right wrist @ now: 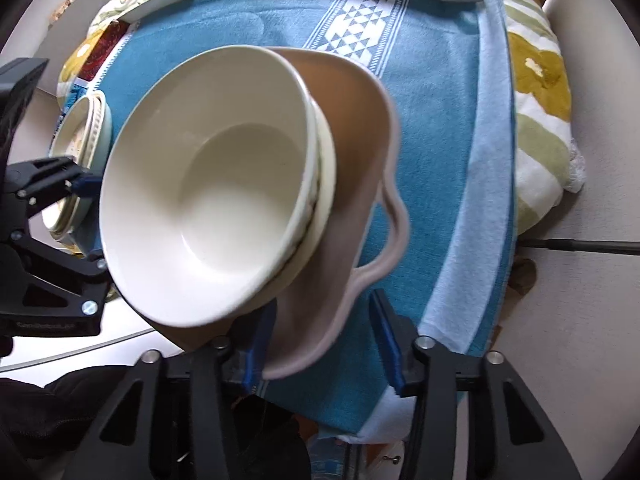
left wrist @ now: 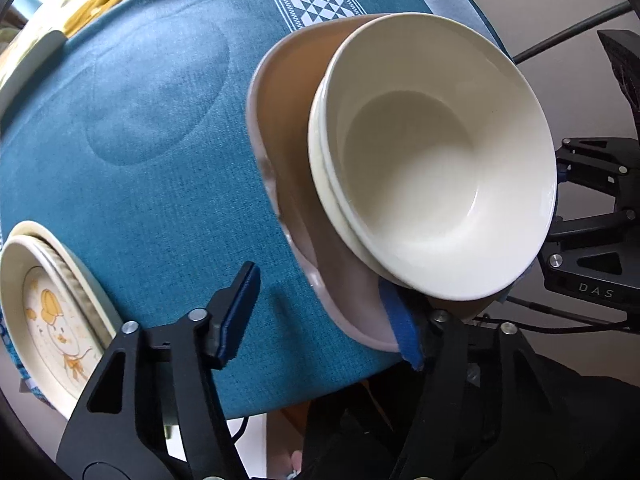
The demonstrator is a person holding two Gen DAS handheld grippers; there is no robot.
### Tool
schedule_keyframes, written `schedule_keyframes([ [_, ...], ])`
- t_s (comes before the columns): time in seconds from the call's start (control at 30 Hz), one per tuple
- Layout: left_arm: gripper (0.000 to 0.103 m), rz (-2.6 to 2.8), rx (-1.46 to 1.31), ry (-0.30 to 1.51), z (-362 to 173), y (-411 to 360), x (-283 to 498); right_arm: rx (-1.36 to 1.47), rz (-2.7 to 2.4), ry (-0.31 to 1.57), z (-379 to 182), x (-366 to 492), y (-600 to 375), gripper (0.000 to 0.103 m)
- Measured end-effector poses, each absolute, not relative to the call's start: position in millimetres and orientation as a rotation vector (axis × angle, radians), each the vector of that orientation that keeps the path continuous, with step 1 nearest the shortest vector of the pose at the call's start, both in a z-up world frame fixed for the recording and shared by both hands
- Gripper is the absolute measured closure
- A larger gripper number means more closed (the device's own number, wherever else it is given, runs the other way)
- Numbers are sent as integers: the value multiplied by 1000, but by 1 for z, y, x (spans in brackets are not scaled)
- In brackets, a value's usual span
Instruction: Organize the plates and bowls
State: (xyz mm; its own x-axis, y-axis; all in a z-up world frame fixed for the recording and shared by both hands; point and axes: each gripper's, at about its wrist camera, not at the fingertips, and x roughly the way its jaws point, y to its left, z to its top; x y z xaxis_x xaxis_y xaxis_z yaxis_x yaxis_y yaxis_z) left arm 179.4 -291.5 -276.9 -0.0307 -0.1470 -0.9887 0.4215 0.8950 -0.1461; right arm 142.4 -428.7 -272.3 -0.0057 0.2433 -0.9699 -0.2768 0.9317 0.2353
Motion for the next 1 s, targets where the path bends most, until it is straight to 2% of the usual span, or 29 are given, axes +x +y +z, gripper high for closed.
schedule_keyframes([
  [0.1,64,-489,251,1540,-281,-302,178,-40,436,1516,-274,140,-423,79],
  [0.17,76,-512,264,1527,-282,-309,174,-53,440,1498,-272,137,-421,79],
  [0.23,80,-522,284,1496,-281,-313,169,-49,447,1477,-272,134,-421,79],
  [0.63,80,-495,378,1368,-274,-322,143,-141,454,1363,-266,117,-416,79],
  [1.0,80,-384,335,1299,-210,-284,128,-225,554,1274,-208,128,-374,79],
])
